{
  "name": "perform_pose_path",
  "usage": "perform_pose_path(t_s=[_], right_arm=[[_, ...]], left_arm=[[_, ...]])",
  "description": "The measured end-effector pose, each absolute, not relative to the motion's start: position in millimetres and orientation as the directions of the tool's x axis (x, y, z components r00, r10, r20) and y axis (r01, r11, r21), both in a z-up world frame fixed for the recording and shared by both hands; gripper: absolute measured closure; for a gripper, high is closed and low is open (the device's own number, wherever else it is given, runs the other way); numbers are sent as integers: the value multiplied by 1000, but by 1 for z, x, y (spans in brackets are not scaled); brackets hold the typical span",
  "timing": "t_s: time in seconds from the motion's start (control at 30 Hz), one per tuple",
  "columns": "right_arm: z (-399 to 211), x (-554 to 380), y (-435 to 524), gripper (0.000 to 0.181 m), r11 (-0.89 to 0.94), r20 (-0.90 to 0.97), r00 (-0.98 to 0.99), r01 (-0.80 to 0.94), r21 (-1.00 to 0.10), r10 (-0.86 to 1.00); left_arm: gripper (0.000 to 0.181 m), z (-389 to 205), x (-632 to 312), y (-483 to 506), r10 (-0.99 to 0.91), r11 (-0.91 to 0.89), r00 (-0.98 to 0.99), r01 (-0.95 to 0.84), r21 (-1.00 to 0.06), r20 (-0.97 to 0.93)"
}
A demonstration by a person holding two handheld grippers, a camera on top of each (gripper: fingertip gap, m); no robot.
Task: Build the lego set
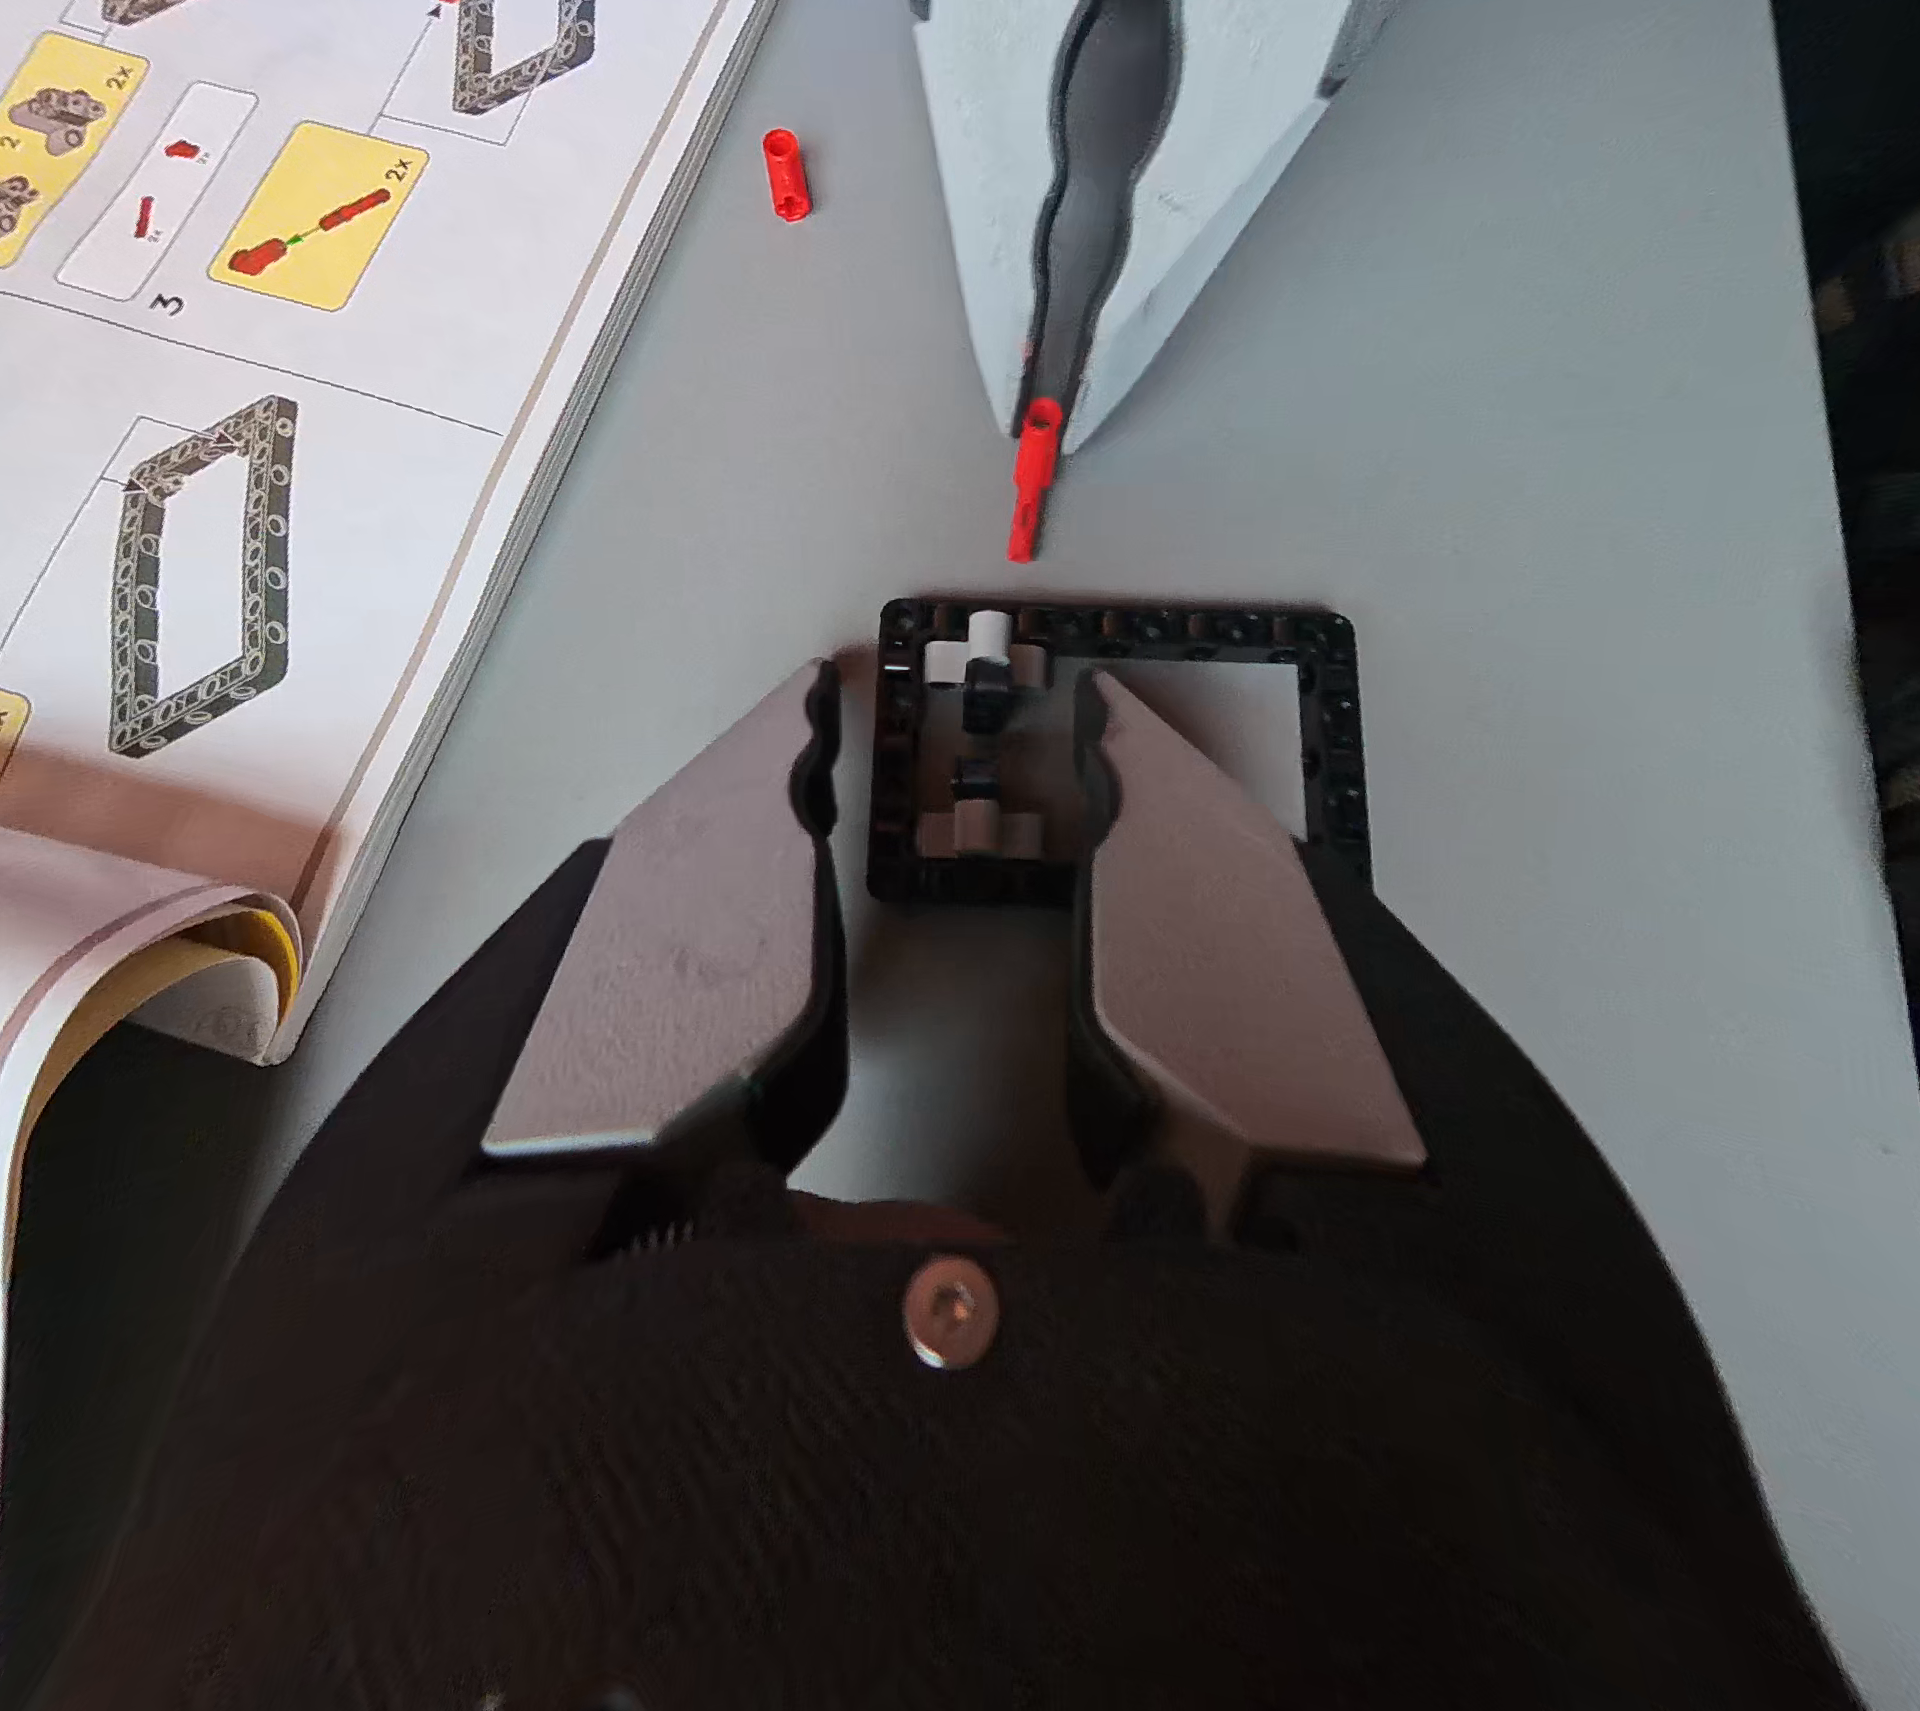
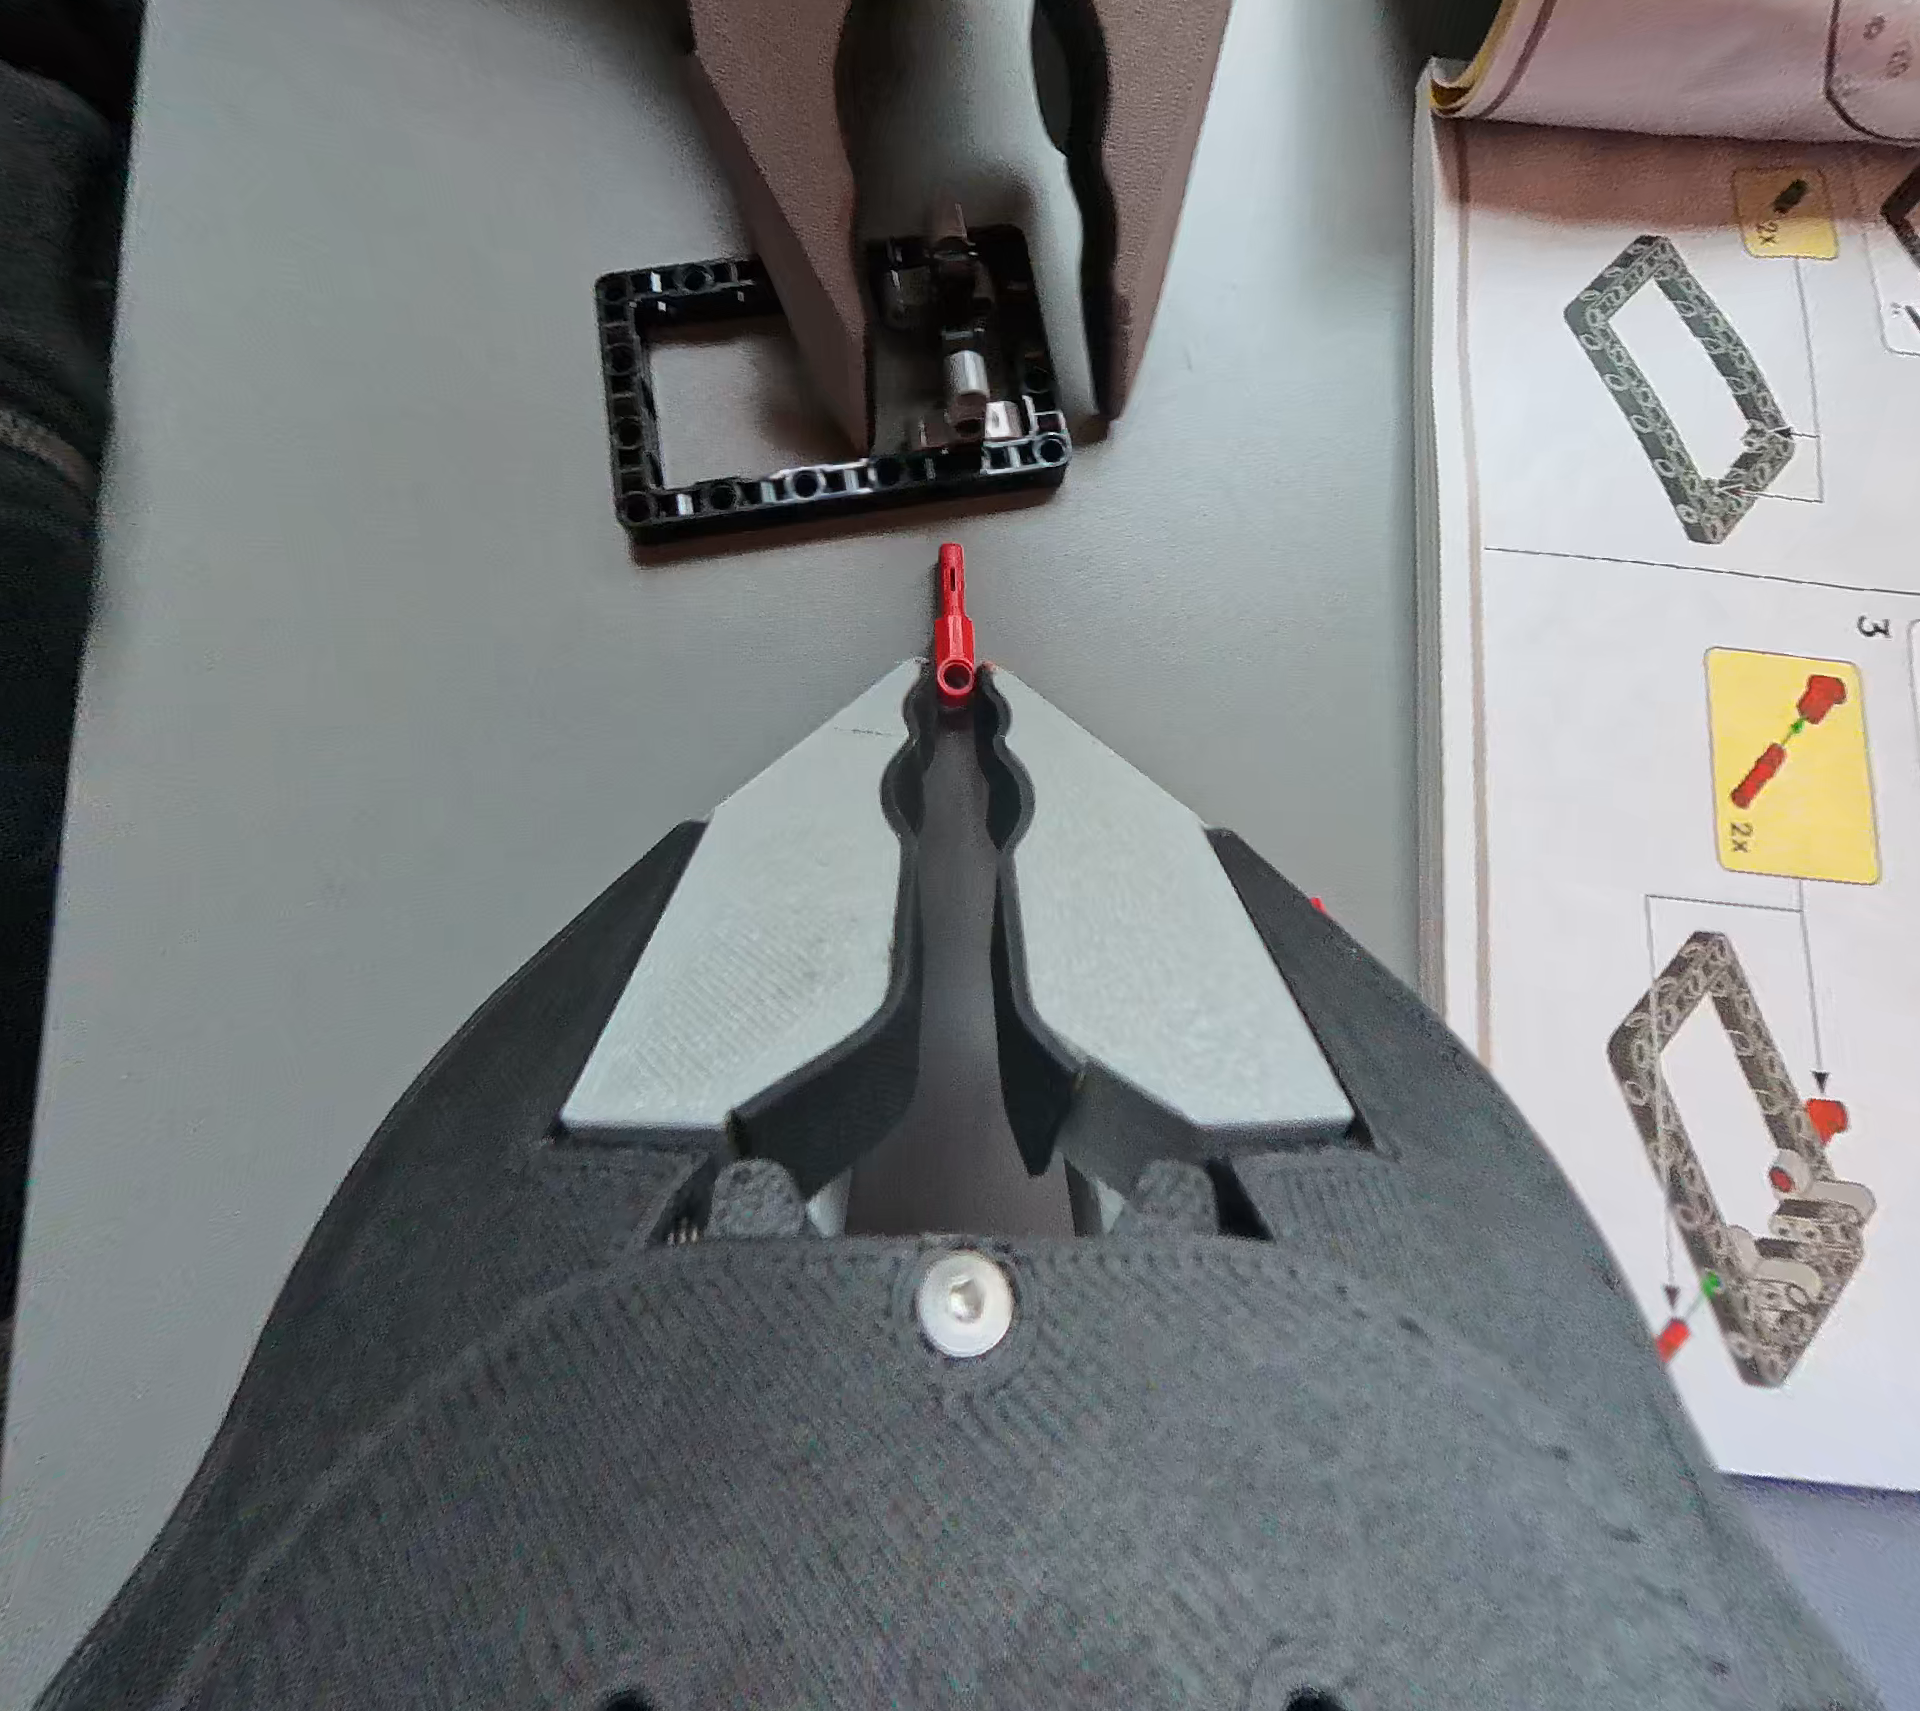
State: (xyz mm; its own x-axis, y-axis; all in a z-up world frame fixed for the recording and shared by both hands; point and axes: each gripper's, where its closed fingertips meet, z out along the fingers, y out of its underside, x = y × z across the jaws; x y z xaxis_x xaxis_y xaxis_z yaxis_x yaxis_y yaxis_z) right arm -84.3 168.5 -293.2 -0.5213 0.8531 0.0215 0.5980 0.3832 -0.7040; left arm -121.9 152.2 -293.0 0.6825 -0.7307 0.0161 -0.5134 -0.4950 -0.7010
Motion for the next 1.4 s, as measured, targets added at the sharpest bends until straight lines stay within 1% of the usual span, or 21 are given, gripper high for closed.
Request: perform_pose_path(t_s=[0.07, 0.17, 0.57, 0.67, 0.77, 0.97, 1.1, 1.23, 1.4], right_arm=[[-294, -85, 166, 176, 388, 3, -537, 606, -695, 844], [-293, -87, 166, 176, 385, 0, -536, 606, -696, 844], [-294, -89, 161, 177, 413, 25, -555, 587, -697, 831], [-294, -90, 161, 177, 449, 68, -570, 562, -695, 819], [-294, -90, 161, 177, 525, 157, -604, 501, -688, 782], [-294, -90, 160, 177, 463, 45, -606, 556, -690, 794], [-294, -91, 161, 178, 465, 42, -594, 582, -667, 804], [-294, -91, 161, 178, 530, 104, -612, 574, -624, 784], [-295, -91, 161, 178, 517, 92, -605, 581, -628, 791]], left_arm=[[150, -293, -122, 152, -734, -492, 679, -510, -706, 21], [150, -293, -121, 153, -735, -485, 677, -495, -721, 30], [150, -293, -118, 152, -731, -480, 682, -499, -722, 15], [150, -293, -118, 152, -730, -483, 683, -496, -722, 19], [150, -293, -118, 151, -734, -485, 679, -492, -723, 31], [150, -294, -118, 151, -736, -481, 677, -496, -723, 26], [150, -294, -118, 151, -732, -487, 681, -491, -722, 30], [150, -294, -118, 151, -730, -488, 683, -490, -723, 29], [150, -294, -118, 151, -720, -496, 693, -482, -722, 33]])
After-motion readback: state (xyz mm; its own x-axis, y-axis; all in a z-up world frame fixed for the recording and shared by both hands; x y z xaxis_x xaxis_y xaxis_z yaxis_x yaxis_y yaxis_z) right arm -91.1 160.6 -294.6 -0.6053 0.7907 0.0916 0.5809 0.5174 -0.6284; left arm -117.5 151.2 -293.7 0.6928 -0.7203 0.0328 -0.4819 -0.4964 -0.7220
